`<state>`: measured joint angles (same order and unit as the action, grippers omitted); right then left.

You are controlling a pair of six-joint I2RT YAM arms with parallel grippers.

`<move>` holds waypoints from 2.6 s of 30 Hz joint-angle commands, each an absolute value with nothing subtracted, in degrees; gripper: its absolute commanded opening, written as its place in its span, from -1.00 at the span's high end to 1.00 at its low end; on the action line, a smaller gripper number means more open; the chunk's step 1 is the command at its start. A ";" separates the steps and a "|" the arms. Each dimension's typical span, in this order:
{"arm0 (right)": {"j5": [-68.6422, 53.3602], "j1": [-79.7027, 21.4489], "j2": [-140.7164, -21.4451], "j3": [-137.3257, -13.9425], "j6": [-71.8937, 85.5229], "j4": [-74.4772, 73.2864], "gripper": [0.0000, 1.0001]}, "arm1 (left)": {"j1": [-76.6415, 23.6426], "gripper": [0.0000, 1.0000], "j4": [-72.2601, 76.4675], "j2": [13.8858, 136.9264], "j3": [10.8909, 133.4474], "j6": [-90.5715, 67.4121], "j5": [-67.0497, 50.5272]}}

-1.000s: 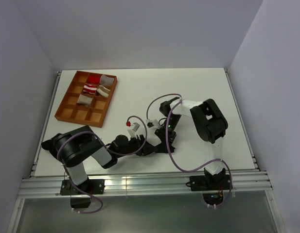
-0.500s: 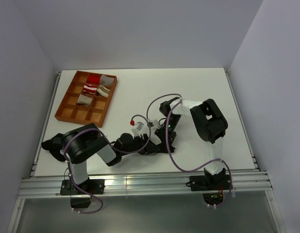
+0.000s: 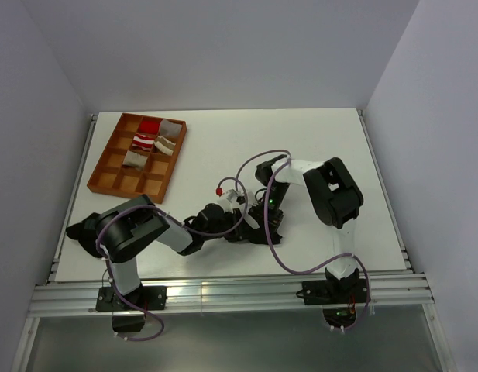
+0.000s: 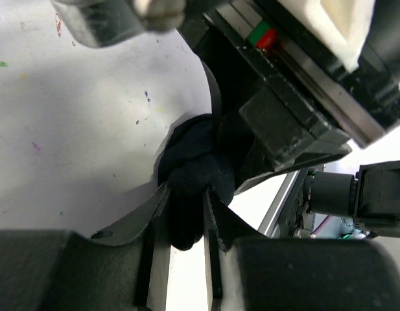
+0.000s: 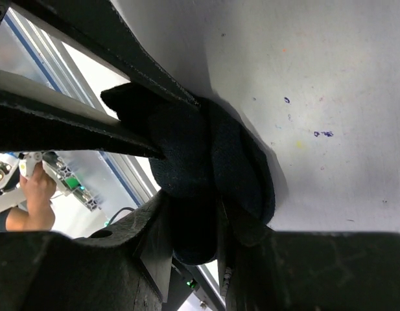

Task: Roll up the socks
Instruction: Roll the sock at the center of the board.

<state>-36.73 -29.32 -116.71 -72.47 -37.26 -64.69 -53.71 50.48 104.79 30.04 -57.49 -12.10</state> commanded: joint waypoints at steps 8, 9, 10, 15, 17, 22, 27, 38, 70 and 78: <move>-35.41 -26.73 -112.68 -72.77 -38.58 -57.92 0.07 | -54.05 0.99 35.33 106.00 31.55 -55.63 -8.00; -36.03 -26.20 -111.98 -73.47 -39.11 -58.18 0.07 | -54.05 0.99 35.59 106.52 31.55 -55.55 -8.26; -37.17 -25.58 -111.71 -73.82 -39.20 -58.53 0.04 | -54.05 0.99 35.51 106.61 31.55 -55.55 -8.26; -39.64 -22.77 -112.50 -76.11 -40.08 -60.38 -0.04 | -54.05 0.99 35.25 107.40 31.99 -55.64 -8.61; -40.25 -22.50 -112.50 -76.20 -40.51 -60.47 -0.05 | -54.05 0.99 35.07 107.49 32.08 -55.72 -8.44; -41.40 -22.41 -112.41 -76.64 -40.96 -60.64 -0.15 | -54.05 0.99 33.84 107.84 32.78 -55.99 -8.00; -40.17 -22.41 -112.06 -76.11 -40.69 -60.12 -0.27 | -54.05 0.99 33.05 107.84 33.22 -55.99 -7.56; -36.74 -22.32 -111.80 -74.18 -38.94 -55.11 -0.34 | -54.05 0.99 33.49 109.16 33.66 -56.42 -8.44; -42.45 -21.97 -115.66 -74.80 -46.31 -66.88 -0.51 | -53.97 0.99 31.55 110.74 35.07 -57.74 -7.56; -40.17 -22.59 -115.58 -71.99 -43.78 -63.55 -0.34 | -53.96 0.99 31.29 110.04 34.98 -58.10 -6.24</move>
